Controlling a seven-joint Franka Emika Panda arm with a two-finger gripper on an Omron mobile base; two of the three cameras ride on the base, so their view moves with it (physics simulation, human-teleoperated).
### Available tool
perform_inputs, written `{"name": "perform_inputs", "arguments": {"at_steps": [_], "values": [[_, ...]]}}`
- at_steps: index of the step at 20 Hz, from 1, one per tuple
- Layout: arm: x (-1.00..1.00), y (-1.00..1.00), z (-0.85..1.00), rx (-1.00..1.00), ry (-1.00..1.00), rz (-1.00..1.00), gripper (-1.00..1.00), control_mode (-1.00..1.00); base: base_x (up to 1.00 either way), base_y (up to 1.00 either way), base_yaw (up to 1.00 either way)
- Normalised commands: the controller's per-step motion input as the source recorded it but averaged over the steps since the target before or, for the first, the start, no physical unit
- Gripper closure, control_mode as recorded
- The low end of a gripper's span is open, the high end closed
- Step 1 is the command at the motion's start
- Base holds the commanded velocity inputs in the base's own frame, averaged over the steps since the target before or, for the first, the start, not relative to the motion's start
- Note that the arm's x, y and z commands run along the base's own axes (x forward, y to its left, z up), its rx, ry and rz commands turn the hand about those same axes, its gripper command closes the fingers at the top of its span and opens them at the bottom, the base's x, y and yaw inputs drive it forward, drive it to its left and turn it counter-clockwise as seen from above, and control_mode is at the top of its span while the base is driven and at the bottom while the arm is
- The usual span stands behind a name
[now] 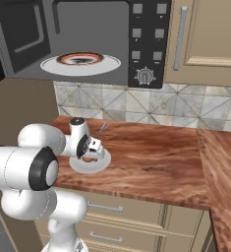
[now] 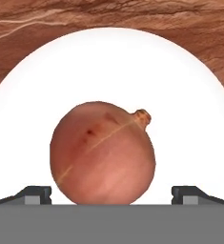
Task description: Pick the onion from the counter and place it in the microwave.
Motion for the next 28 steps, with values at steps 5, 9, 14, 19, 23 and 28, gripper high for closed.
{"name": "perform_inputs", "arguments": {"at_steps": [5,9,14,19,23,28], "values": [[0.05,0.0,-0.01,0.0,0.0,0.0,-1.0,-1.0,0.0,0.0,0.0],[0.01,0.0,0.0,0.0,-0.03,0.0,-1.0,-1.0,0.0,0.0,0.0],[0.0,0.01,0.0,0.0,-0.07,0.0,-1.0,-1.0,0.0,0.0,0.0],[0.0,0.06,0.0,0.0,-0.1,0.0,-1.0,-1.0,0.0,0.0,0.0],[0.0,0.08,0.0,0.0,-0.08,0.0,-1.0,-1.0,0.0,0.0,0.0],[0.01,0.02,0.0,0.0,-0.02,0.0,-1.0,-1.0,0.0,0.0,0.0]]}}
